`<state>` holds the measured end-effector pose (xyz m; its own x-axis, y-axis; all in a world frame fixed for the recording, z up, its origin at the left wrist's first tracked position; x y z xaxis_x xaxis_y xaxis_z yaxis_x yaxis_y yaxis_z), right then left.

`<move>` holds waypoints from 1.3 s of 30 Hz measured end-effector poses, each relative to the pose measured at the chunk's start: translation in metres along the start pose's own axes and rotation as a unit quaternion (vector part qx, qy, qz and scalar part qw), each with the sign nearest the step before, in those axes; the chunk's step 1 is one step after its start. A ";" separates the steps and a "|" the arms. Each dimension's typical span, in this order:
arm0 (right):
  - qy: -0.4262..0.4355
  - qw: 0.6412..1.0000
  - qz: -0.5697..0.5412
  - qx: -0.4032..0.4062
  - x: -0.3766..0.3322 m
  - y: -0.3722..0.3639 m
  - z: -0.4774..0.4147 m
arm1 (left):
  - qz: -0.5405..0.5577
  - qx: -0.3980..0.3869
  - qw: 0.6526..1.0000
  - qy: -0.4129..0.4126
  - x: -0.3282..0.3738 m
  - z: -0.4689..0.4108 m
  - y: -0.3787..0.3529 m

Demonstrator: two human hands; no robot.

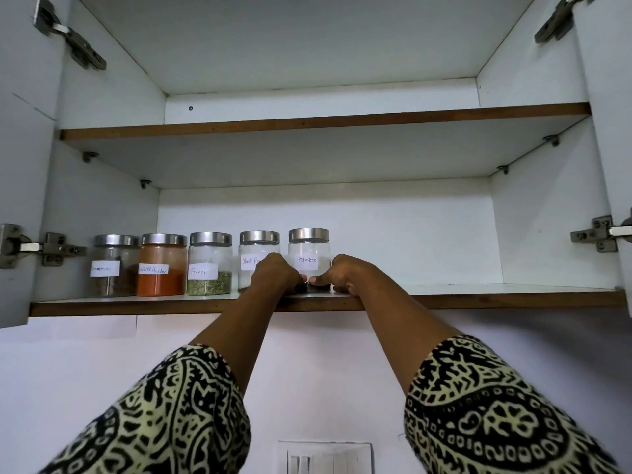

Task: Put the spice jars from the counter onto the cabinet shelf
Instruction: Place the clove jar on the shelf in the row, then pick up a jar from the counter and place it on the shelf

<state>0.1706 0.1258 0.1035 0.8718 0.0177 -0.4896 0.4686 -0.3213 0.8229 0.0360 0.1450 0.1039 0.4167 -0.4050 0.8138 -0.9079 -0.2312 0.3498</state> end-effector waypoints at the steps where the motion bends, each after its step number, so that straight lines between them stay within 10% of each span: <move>1: -0.005 1.000 0.014 0.005 0.001 0.002 0.005 | 0.000 0.000 1.000 -0.001 0.002 0.004 0.001; 14: 0.155 0.957 -0.129 0.211 0.046 -0.039 0.174 | 0.195 -0.031 0.961 -0.193 -0.047 0.160 0.006; 24: -0.002 0.992 -0.117 -0.038 0.189 -0.229 0.263 | 0.206 -0.203 0.957 -0.010 -0.221 0.287 -0.098; 39: -0.059 0.948 0.091 -0.298 0.299 -0.409 0.332 | -0.034 -0.440 0.884 0.151 -0.384 0.405 -0.167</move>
<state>0.1922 -0.0523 -0.4753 0.9402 -0.1044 -0.3242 0.3405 0.2850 0.8960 0.0468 -0.0197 -0.4549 0.5615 -0.1317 0.8169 -0.6205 0.5861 0.5210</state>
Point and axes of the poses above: each hand's wrist, its own z-axis away from the middle knuckle, its own y-axis out of the back of the hand, x = y × z, the point moved 6 cm from there along -z, towards the middle knuckle, and after that the axes turned 15 degrees about z, right-handed, at the moved point
